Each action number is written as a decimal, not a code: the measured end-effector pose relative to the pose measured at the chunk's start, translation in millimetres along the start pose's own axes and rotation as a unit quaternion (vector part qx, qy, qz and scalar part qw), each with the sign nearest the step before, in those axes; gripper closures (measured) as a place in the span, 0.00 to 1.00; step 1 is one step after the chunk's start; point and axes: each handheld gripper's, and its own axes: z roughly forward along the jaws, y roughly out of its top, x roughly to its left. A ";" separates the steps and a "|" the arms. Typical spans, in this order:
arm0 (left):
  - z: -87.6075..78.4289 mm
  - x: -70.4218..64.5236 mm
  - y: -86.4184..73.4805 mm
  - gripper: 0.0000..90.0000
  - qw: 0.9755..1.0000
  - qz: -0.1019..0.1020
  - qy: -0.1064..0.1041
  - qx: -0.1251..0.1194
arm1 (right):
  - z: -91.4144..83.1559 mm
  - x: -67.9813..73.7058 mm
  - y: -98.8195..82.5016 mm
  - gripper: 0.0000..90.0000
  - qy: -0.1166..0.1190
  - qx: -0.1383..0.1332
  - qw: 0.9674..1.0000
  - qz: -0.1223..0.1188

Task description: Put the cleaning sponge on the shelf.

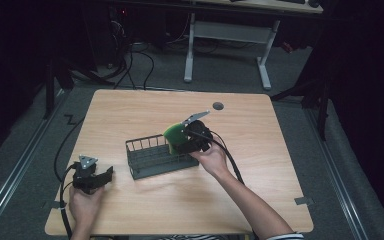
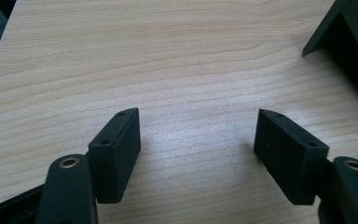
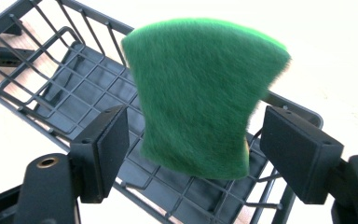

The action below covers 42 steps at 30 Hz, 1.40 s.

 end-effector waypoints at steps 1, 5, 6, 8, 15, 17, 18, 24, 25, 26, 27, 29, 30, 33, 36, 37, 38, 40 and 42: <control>0.0 0.0 0.0 0.36 1.000 0.000 0.000 0.000 | 0.0 0.0 0.0 0.26 0.000 0.000 1.000 0.000; 0.0 0.0 0.0 0.36 1.000 0.000 0.000 0.000 | -6.1 -0.3 -5.2 0.26 0.002 -0.015 1.000 -0.002; 0.0 0.0 0.0 0.36 1.000 0.000 0.000 0.000 | -7.9 -0.9 -7.5 0.27 0.002 -0.021 1.000 -0.001; 0.0 0.0 0.0 0.36 1.000 0.000 0.000 0.000 | -11.1 -3.4 -12.9 0.27 0.001 -0.024 1.000 0.001; 0.0 0.0 0.0 0.36 1.000 0.000 0.000 0.000 | -27.0 -14.3 -28.8 0.35 -0.011 -0.052 0.998 0.017; 0.0 0.0 0.0 0.36 1.000 0.000 0.000 0.000 | -32.1 -18.2 -32.4 0.38 -0.013 -0.060 0.998 0.021; 0.0 0.0 0.0 0.36 1.000 0.000 0.000 0.000 | -39.8 -22.5 -36.3 0.40 -0.018 -0.071 0.997 0.028; 0.0 0.0 0.0 0.36 1.000 0.000 0.000 0.000 | -57.7 -35.2 -52.5 0.43 -0.030 -0.093 0.994 0.049; 0.0 0.0 0.0 0.36 1.000 0.000 0.000 0.000 | -59.5 -37.1 -54.9 0.43 -0.032 -0.092 0.994 0.052; 0.0 0.0 0.0 0.36 1.000 0.000 0.000 0.000 | -62.6 -40.1 -59.1 0.43 -0.036 -0.095 0.993 0.057; 0.0 0.0 0.0 0.36 1.000 0.000 0.000 0.000 | -65.3 -42.6 -62.7 0.43 -0.038 -0.098 0.992 0.063; 0.0 0.0 0.0 0.36 1.000 0.000 0.000 0.000 | -69.2 -47.3 -69.5 0.43 -0.044 -0.100 0.992 0.069; 0.0 0.0 0.0 0.36 1.000 0.000 0.000 0.000 | -71.1 -49.5 -72.5 0.43 -0.047 -0.100 0.991 0.070; 0.0 0.0 0.0 0.36 1.000 0.000 0.000 0.000 | -77.5 -54.9 -80.2 0.45 -0.056 -0.109 0.989 0.080; 0.0 0.0 0.0 0.36 1.000 0.000 0.000 0.000 | -83.2 -60.4 -89.3 0.45 -0.062 -0.116 0.987 0.092; 0.0 0.0 0.0 0.36 1.000 0.000 0.000 0.000 | -84.9 -62.5 -92.7 0.45 -0.066 -0.113 0.987 0.096; 0.0 0.0 0.0 0.36 1.000 0.000 0.000 0.000 | -88.2 -65.6 -97.4 0.45 -0.073 -0.113 0.986 0.098; 0.0 0.0 0.0 0.36 1.000 0.000 0.000 0.000 | -89.8 -66.6 -99.0 0.46 -0.076 -0.115 0.985 0.100; 0.0 0.0 0.0 0.36 1.000 0.000 0.000 0.000 | -94.1 -70.3 -106.2 0.46 -0.081 -0.121 0.984 0.105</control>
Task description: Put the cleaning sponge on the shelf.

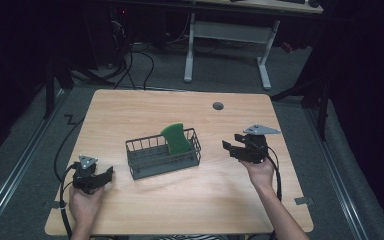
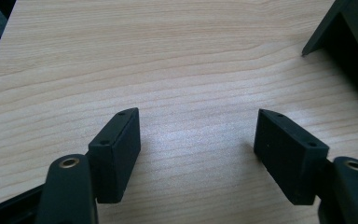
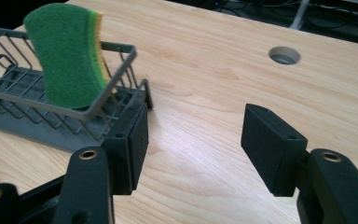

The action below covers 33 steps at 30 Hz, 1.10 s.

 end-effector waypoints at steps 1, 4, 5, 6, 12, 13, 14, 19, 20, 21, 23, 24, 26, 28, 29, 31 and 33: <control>0.0 0.0 0.0 0.36 1.000 0.000 0.000 0.000 | -1.4 -1.9 -2.3 0.46 -0.002 0.001 1.000 0.002; 0.0 0.0 0.0 0.36 1.000 0.000 0.000 0.000 | -6.2 -11.4 -13.5 0.46 -0.008 0.002 1.000 0.015; 0.0 0.0 0.0 0.36 1.000 0.000 0.000 0.000 | -8.2 -15.5 -17.8 0.46 -0.010 0.002 1.000 0.021; 0.0 0.1 0.0 0.36 1.000 0.000 0.000 0.000 | -9.3 -17.9 -20.1 0.46 -0.012 0.005 1.000 0.023; 0.0 0.1 0.0 0.36 1.000 0.000 0.000 0.000 | -20.7 -35.0 -38.1 0.46 -0.024 -0.004 0.998 0.052; 0.0 0.1 0.0 0.36 1.000 0.000 0.000 0.000 | -22.2 -37.6 -41.1 0.46 -0.026 -0.004 0.998 0.056; 0.0 0.1 0.0 0.36 1.000 0.000 0.000 0.000 | -24.7 -41.9 -46.8 0.46 -0.029 -0.004 0.998 0.062; 0.0 0.1 0.0 0.36 1.000 0.000 0.000 0.000 | -28.7 -50.1 -60.7 0.45 -0.040 0.004 0.997 0.071; 0.0 0.1 0.0 0.36 1.000 0.000 0.000 0.000 | -29.5 -51.3 -63.1 0.45 -0.042 0.004 0.997 0.072; 0.0 0.1 0.0 0.36 1.000 0.000 0.000 0.000 | -30.5 -53.1 -66.3 0.45 -0.044 0.005 0.996 0.073; 0.0 0.1 0.0 0.36 1.000 0.000 0.000 0.000 | -32.4 -56.4 -72.8 0.45 -0.049 0.006 0.996 0.077; 0.0 0.1 0.0 0.36 1.000 0.000 0.000 0.000 | -33.8 -60.2 -80.2 0.45 -0.058 0.009 0.995 0.080; 0.0 0.1 0.0 0.36 1.000 0.000 0.000 0.000 | -34.2 -61.6 -82.8 0.45 -0.060 0.010 0.995 0.082; 0.0 0.1 0.0 0.36 1.000 0.000 0.000 0.000 | -34.6 -65.2 -89.3 0.45 -0.065 0.011 0.994 0.088; 0.0 0.1 0.0 0.36 1.000 0.000 0.000 0.000 | -34.8 -66.6 -92.4 0.45 -0.068 0.014 0.993 0.091; 0.0 0.1 0.0 0.36 1.000 0.000 0.000 0.000 | -34.6 -70.0 -98.8 0.45 -0.074 0.016 0.992 0.096; 0.0 0.1 0.0 0.36 1.000 0.000 0.000 0.000 | -33.9 -72.7 -103.7 0.45 -0.081 0.017 0.992 0.094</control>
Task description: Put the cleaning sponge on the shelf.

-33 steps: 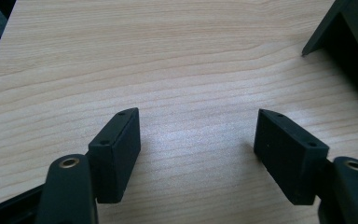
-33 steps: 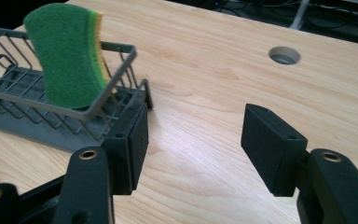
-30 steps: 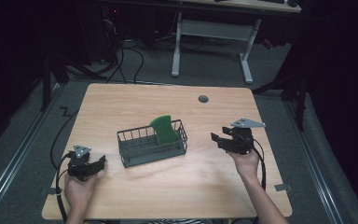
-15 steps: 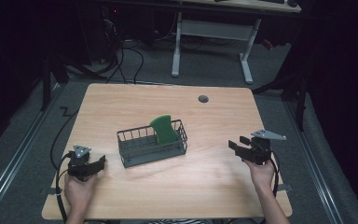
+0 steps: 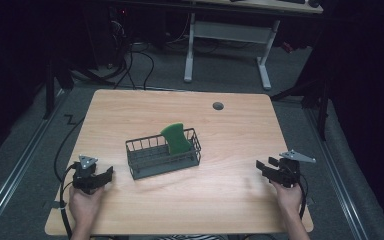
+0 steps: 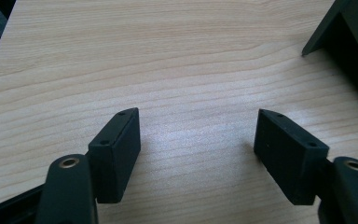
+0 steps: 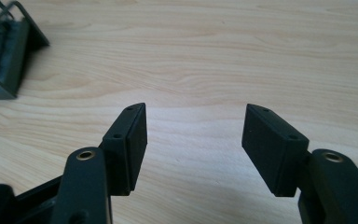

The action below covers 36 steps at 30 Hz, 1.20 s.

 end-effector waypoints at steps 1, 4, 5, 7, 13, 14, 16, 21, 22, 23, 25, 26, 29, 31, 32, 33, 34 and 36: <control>0.0 0.0 0.0 0.36 1.000 0.000 0.000 0.000 | 0.3 -0.5 -1.6 0.45 -0.002 0.002 1.000 0.004; 0.0 0.0 0.0 0.36 1.000 0.000 0.000 0.000 | 3.7 -4.9 -8.2 0.45 -0.009 0.007 1.000 0.005; 0.0 0.0 0.0 0.36 1.000 0.000 0.000 0.000 | 4.4 -5.7 -9.4 0.45 -0.010 0.008 1.000 0.004; 0.0 0.0 0.0 0.36 1.000 0.000 0.000 0.000 | 5.1 -6.3 -10.6 0.45 -0.010 0.007 1.000 0.004; 0.0 0.0 0.0 0.36 1.000 0.000 0.000 0.000 | 8.8 -6.4 -16.0 0.44 -0.016 0.016 1.000 0.003; 0.0 0.0 0.0 0.36 1.000 0.000 0.000 0.000 | 9.6 -6.5 -16.8 0.44 -0.016 0.016 1.000 0.002; 0.0 0.0 0.0 0.36 1.000 0.000 0.000 0.000 | 11.4 -6.3 -19.1 0.43 -0.019 0.016 1.000 0.001; 0.0 0.0 0.0 0.36 1.000 0.000 0.000 0.000 | 16.4 -5.8 -24.1 0.42 -0.031 0.019 0.999 -0.010; 0.0 0.0 0.0 0.36 1.000 0.000 0.000 0.000 | 17.1 -5.2 -25.0 0.42 -0.033 0.020 0.999 -0.006; 0.0 0.0 0.0 0.36 1.000 0.000 0.000 0.000 | 17.8 -5.3 -25.7 0.42 -0.034 0.021 0.999 -0.008; 0.0 0.0 0.0 0.36 1.000 0.000 0.000 0.000 | 19.1 -5.4 -26.7 0.42 -0.037 0.024 0.999 -0.010; 0.0 0.0 0.0 0.36 1.000 0.000 0.000 0.000 | 19.8 -5.4 -27.2 0.42 -0.038 0.024 0.999 -0.011; 0.0 0.0 0.0 0.36 1.000 0.000 0.000 0.000 | 21.1 -4.8 -28.1 0.41 -0.042 0.028 0.999 -0.014; 0.0 0.0 0.0 0.36 1.000 0.000 0.000 0.000 | 21.1 -4.3 -27.9 0.41 -0.044 0.029 0.998 -0.015; 0.0 0.0 0.0 0.36 1.000 0.000 0.000 0.000 | 21.4 -4.3 -27.9 0.41 -0.044 0.029 0.998 -0.016; 0.0 0.0 0.0 0.36 1.000 0.000 0.000 0.000 | 21.6 -3.9 -27.9 0.41 -0.045 0.032 0.998 -0.017; 0.0 0.0 0.0 0.36 1.000 0.000 0.000 0.000 | 22.2 -3.4 -27.8 0.40 -0.047 0.035 0.998 -0.020; 0.0 0.0 0.0 0.36 1.000 0.000 0.000 0.000 | 22.7 -3.2 -27.7 0.40 -0.047 0.036 0.998 -0.024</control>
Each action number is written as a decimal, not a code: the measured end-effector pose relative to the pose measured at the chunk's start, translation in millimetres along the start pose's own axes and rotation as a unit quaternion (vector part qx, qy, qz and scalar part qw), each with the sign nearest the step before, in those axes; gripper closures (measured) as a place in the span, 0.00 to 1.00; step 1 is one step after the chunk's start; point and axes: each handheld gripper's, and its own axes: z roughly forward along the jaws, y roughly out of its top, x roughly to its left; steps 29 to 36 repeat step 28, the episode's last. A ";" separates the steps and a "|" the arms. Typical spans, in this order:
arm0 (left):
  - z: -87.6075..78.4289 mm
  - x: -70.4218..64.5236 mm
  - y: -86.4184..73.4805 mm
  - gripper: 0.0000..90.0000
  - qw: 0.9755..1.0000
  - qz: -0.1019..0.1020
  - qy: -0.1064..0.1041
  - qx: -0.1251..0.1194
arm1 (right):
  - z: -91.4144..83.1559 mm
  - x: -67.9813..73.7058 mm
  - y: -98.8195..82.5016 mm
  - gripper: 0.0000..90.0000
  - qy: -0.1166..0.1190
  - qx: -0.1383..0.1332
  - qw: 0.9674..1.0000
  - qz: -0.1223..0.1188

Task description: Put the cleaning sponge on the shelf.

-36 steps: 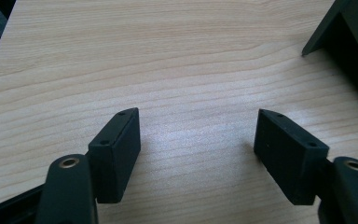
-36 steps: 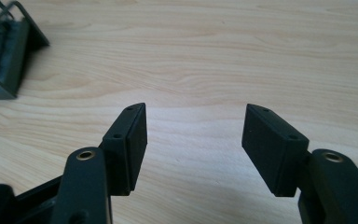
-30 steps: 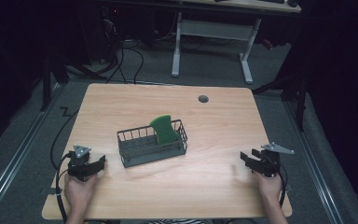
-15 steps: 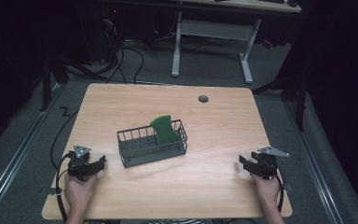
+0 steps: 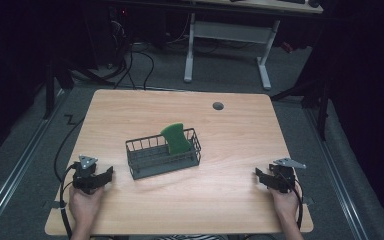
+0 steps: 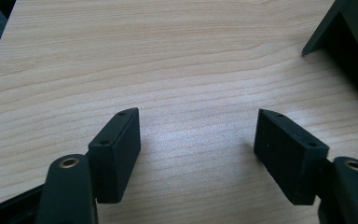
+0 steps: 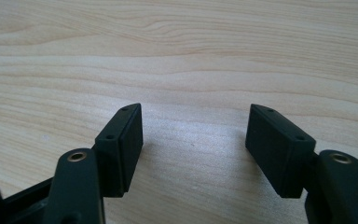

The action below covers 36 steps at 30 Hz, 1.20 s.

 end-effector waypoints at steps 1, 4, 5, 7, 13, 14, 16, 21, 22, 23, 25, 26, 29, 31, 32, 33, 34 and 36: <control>0.0 0.0 0.0 0.36 1.000 0.000 0.000 0.000 | 0.1 0.4 0.0 0.40 -0.002 0.000 1.000 -0.002; 0.0 0.0 0.0 0.36 1.000 0.000 0.000 0.000 | 0.4 1.9 0.1 0.39 -0.006 0.003 1.000 -0.007; 0.0 0.0 0.0 0.36 1.000 0.000 0.000 0.000 | 0.6 3.2 0.2 0.39 -0.009 0.004 1.000 -0.009; -0.1 -0.1 -0.1 0.36 1.000 0.000 0.000 0.000 | 1.0 5.0 0.2 0.38 -0.015 0.006 1.000 -0.015; -0.1 0.0 -0.1 0.36 1.000 0.000 0.000 0.000 | 1.2 5.1 0.2 0.35 -0.015 0.007 1.000 -0.015; -0.2 -0.1 -0.1 0.36 1.000 0.000 0.000 0.000 | 1.2 5.1 0.2 0.35 -0.015 0.007 1.000 -0.015; -0.4 -0.2 -0.4 0.35 1.000 -0.001 0.000 0.000 | 1.2 5.2 0.1 0.35 -0.015 0.007 1.000 -0.014; -0.4 -0.2 -0.4 0.36 1.000 -0.001 0.000 0.000 | 1.2 5.3 0.1 0.34 -0.015 0.007 1.000 -0.015; -0.4 -0.2 -0.4 0.36 1.000 -0.001 0.000 0.000 | 1.2 5.3 0.1 0.34 -0.015 0.007 1.000 -0.015; -0.5 -0.1 -0.4 0.36 1.000 -0.001 0.000 0.000 | 1.2 5.3 0.1 0.34 -0.015 0.007 1.000 -0.015; -0.4 -0.2 -0.4 0.36 1.000 -0.001 0.000 0.000 | 1.3 5.3 0.1 0.34 -0.015 0.007 1.000 -0.016; -0.5 -0.1 -0.4 0.36 1.000 -0.001 0.000 0.000 | 1.3 5.3 0.1 0.34 -0.014 0.007 1.000 -0.016; -0.4 -0.1 -0.4 0.36 1.000 -0.001 0.000 0.000 | 1.3 5.3 0.2 0.34 -0.014 0.007 1.000 -0.016; -0.4 -0.1 -0.4 0.36 1.000 -0.001 0.000 0.000 | 1.3 5.3 0.2 0.34 -0.014 0.007 1.000 -0.016; -0.4 -0.1 -0.4 0.36 1.000 -0.001 0.000 0.000 | 1.3 5.3 0.2 0.34 -0.014 0.007 1.000 -0.016; -0.4 -0.1 -0.4 0.36 1.000 -0.001 0.000 0.000 | 1.3 5.3 0.2 0.34 -0.014 0.007 1.000 -0.016; -0.4 -0.1 -0.4 0.36 1.000 -0.001 0.000 0.000 | 1.3 5.3 0.2 0.34 -0.014 0.007 1.000 -0.016; -0.4 -0.1 -0.4 0.36 1.000 -0.001 0.000 0.000 | 1.3 5.3 0.2 0.34 -0.014 0.007 1.000 -0.016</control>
